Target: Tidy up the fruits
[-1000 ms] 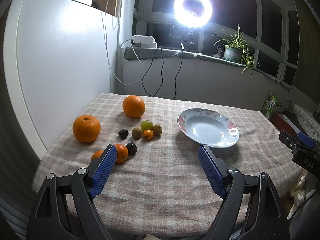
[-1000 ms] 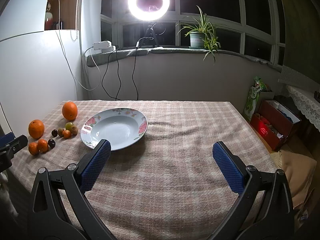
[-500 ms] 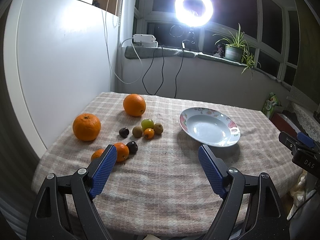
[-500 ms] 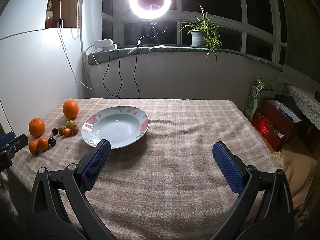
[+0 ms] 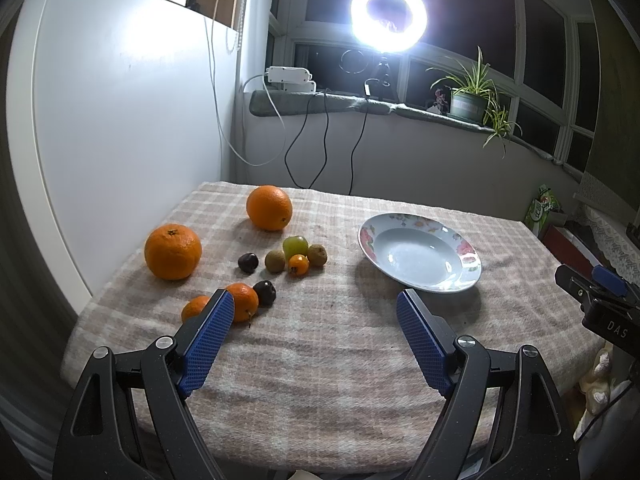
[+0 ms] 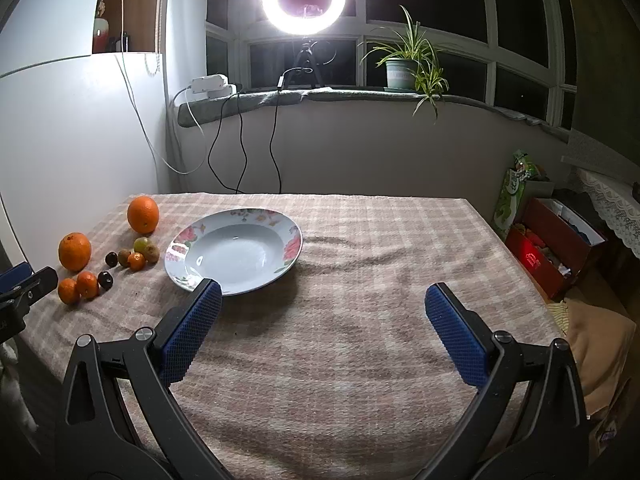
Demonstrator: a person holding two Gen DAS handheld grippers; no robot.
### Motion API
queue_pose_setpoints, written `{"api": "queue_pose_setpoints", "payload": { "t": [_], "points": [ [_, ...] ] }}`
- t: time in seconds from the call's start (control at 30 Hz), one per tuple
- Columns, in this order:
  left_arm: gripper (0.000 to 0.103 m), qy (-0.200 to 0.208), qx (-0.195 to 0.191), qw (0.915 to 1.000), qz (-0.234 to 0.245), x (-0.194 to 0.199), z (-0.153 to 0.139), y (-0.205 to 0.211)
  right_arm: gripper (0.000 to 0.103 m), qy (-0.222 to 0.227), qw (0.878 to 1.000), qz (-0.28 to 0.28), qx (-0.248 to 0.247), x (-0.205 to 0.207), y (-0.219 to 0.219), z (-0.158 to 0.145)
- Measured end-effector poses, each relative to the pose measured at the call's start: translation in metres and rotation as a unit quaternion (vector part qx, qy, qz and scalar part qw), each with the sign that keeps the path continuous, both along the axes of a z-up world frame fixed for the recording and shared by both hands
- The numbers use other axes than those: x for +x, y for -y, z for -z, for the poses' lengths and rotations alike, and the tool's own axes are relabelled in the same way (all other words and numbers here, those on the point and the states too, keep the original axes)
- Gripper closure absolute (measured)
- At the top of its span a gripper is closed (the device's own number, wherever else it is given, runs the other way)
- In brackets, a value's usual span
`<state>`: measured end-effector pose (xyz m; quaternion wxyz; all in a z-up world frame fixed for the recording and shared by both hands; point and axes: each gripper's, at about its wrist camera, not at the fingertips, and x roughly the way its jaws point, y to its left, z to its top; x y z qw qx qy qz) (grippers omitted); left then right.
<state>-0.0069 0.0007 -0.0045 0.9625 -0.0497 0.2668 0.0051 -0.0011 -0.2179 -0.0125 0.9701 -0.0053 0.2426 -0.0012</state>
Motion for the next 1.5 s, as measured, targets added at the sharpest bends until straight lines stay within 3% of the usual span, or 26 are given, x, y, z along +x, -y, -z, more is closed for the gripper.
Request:
{"api": "queue_pose_setpoints", "payload": {
  "t": [0.4,0.63,0.77,0.97,1.07,1.37,1.5],
  "points": [
    [0.020,-0.005,-0.012,0.9999,-0.011,0.001,0.007,-0.016,0.000,-0.009,1.000,-0.025,0.001,0.008,-0.009,0.003],
    [0.021,-0.021,-0.024,0.9990,-0.032,-0.001,0.016,-0.042,0.001,-0.037,0.994,-0.101,0.026,0.022,-0.031,0.011],
    [0.024,-0.035,-0.039,0.9978,-0.041,0.002,0.025,-0.058,0.008,-0.053,0.987,-0.147,0.027,0.031,-0.053,0.016],
    [0.036,-0.053,-0.065,0.9951,-0.052,0.010,0.040,-0.081,0.015,-0.081,0.972,-0.218,0.029,0.047,-0.091,0.021],
    [0.041,-0.060,-0.073,0.9940,-0.056,0.014,0.046,-0.089,0.024,-0.096,0.962,-0.252,0.031,0.055,-0.111,0.024],
    [0.049,-0.067,-0.104,0.9907,-0.056,0.022,0.055,-0.110,0.041,-0.147,0.930,-0.336,0.022,0.087,-0.173,0.036],
    [0.055,-0.071,-0.112,0.9898,-0.050,0.027,0.060,-0.114,0.048,-0.183,0.909,-0.372,0.040,0.102,-0.195,0.047]
  ]
}}
